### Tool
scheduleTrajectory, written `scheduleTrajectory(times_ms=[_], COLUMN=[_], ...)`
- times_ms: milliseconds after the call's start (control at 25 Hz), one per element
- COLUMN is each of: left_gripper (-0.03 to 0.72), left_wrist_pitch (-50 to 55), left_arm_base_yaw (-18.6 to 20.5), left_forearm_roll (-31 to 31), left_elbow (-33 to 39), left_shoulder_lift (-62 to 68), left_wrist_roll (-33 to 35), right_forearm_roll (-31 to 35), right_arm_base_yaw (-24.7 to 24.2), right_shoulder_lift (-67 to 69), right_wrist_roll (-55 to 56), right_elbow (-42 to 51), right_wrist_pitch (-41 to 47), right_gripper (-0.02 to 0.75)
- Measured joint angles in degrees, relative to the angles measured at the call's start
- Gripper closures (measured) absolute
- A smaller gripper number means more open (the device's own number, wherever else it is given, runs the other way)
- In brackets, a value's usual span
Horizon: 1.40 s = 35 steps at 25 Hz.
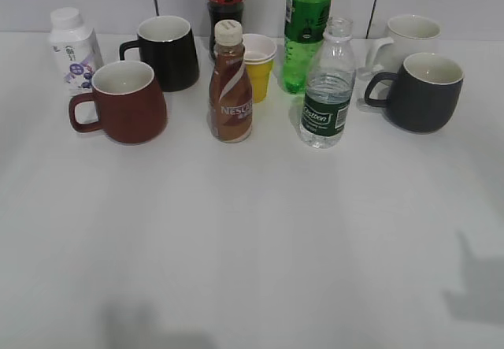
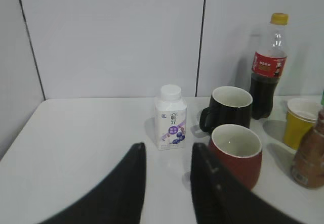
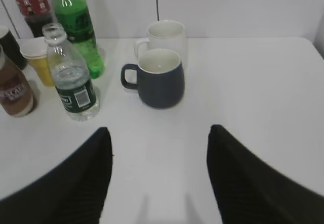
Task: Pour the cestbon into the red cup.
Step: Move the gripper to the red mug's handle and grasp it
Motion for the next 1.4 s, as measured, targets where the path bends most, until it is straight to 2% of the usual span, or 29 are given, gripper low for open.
scheduleTrajectory(times_ms=[400,600,800,960,1160,1400], left_gripper=[0.452,0.451,0.451,0.451,0.446,0.39], left_wrist_pitch=[-26.91,-35.86,-41.94,-50.6,-59.87,-73.75], left_arm_base_yaw=[-3.71,-6.47,-8.22,-8.27,-8.27,-8.27], left_forearm_roll=[-0.66,-0.85,-0.89,-1.02,-1.07,-1.08], left_elbow=[0.3,0.3,2.58,6.26,6.79,6.84], left_shoulder_lift=[33.36,43.66,50.93,56.36,64.59,74.8], left_wrist_roll=[0.0,0.0,0.0,0.0,0.0,0.0], right_forearm_roll=[1.91,3.02,3.22,3.22,3.22,3.66], right_arm_base_yaw=[9.18,9.89,11.02,12.6,12.85,12.85], right_shoulder_lift=[14.86,23.99,32.61,38.56,42.27,44.31], right_wrist_roll=[-8.23,-8.45,-8.5,-8.5,-8.5,-8.5], right_elbow=[0.05,0.05,0.05,0.05,0.05,0.05], right_wrist_pitch=[-12.68,-22.27,-28.05,-31.66,-35.24,-38.72], right_gripper=[0.328,0.328,0.328,0.328,0.328,0.328])
